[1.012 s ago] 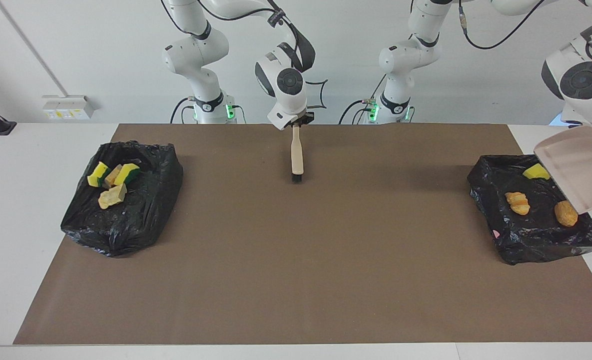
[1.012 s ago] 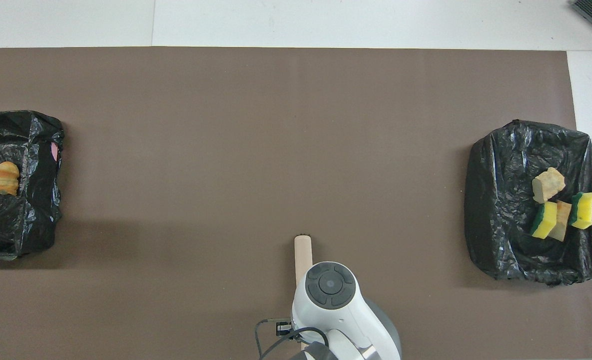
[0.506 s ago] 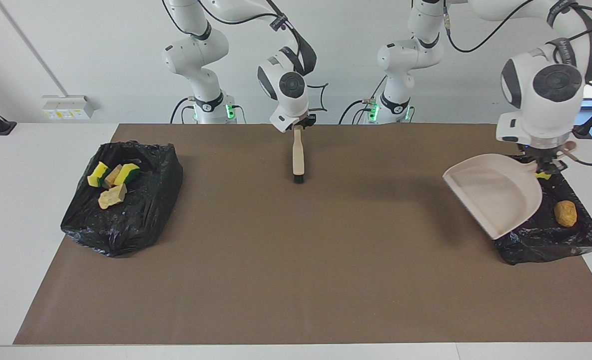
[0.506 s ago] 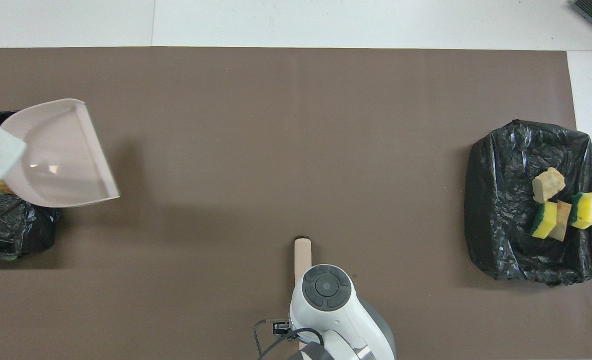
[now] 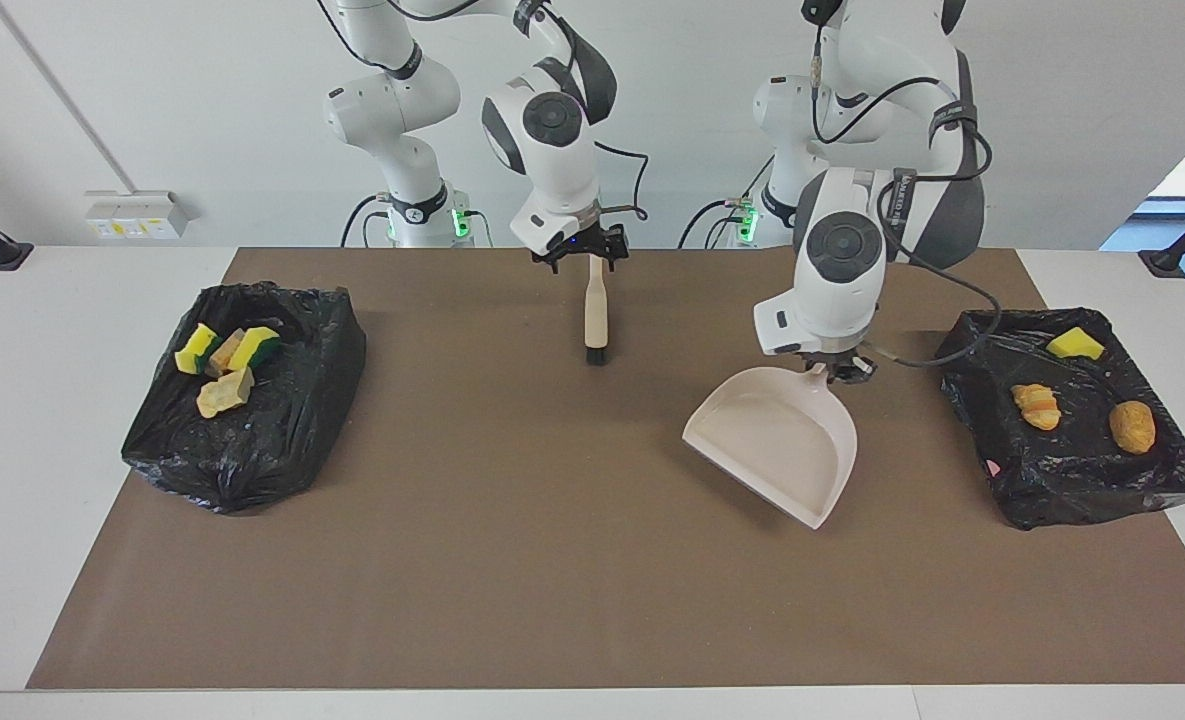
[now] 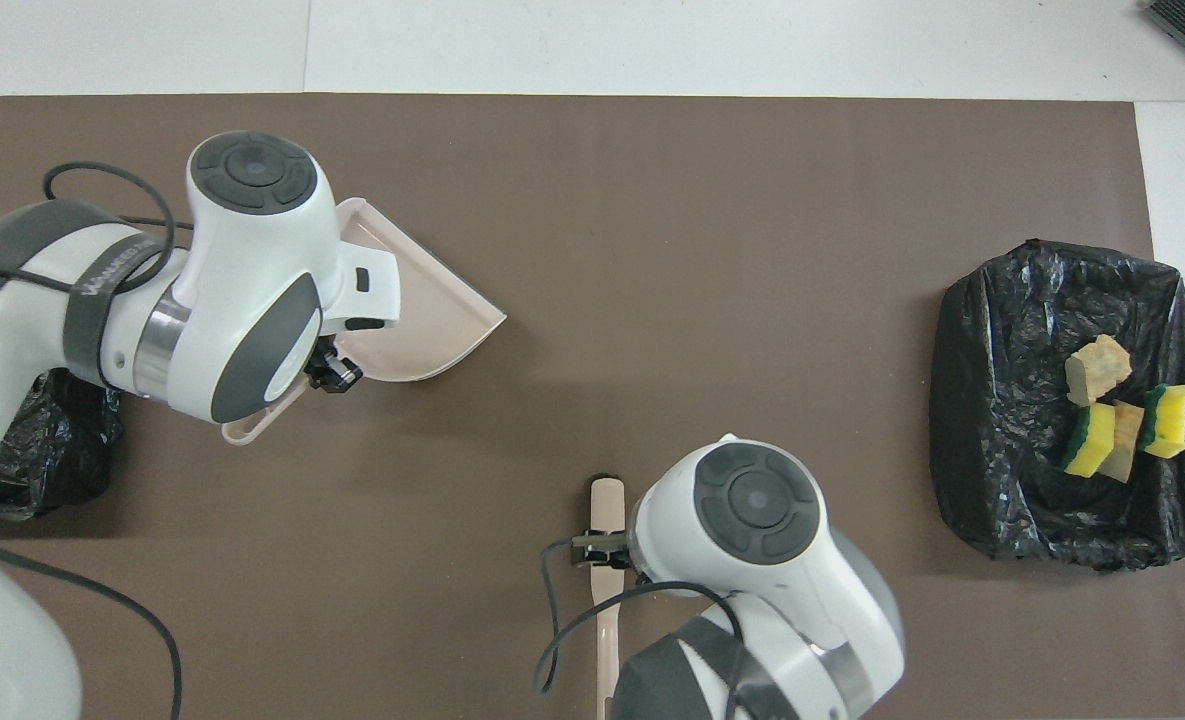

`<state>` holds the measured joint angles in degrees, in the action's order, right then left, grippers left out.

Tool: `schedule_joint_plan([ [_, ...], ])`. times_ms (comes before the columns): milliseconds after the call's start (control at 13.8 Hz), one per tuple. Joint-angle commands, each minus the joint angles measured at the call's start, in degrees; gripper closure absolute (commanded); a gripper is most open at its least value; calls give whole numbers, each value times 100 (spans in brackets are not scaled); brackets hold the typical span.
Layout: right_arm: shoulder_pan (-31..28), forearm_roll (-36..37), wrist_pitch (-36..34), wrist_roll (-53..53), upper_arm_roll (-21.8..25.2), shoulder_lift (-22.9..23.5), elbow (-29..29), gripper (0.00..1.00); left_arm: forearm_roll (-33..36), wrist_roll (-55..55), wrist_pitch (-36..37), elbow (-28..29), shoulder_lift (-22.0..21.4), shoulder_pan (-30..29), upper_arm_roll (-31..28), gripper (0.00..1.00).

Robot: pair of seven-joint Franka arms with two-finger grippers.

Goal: Sweep and dump trash in bin
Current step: 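Bring the dustpan back with the left gripper while the right gripper releases the brush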

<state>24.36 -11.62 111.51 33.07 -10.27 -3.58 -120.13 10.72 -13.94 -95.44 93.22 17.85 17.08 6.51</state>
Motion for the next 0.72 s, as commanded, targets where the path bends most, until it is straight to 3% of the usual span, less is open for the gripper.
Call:
schedule_joint_plan([
  [0, -536, 527, -226, -213, -54, 59, 586, 0, -412, 1222, 148, -1223, 744, 523, -133, 100],
  [217, -924, 880, -559, -729, 120, 23, 1148, 0, -562, 2523, 139, -2243, 1490, 1015, -150, 100],
  [434, -810, 1118, -1157, -1774, 1068, 15, 1746, 0, -562, 3753, 35, -3113, 2500, 1543, -221, 100],
  [650, -793, 1171, -1973, -2488, 1772, -55, 2238, 0, -580, 4582, -203, -3389, 2750, 1755, -186, 100],
])
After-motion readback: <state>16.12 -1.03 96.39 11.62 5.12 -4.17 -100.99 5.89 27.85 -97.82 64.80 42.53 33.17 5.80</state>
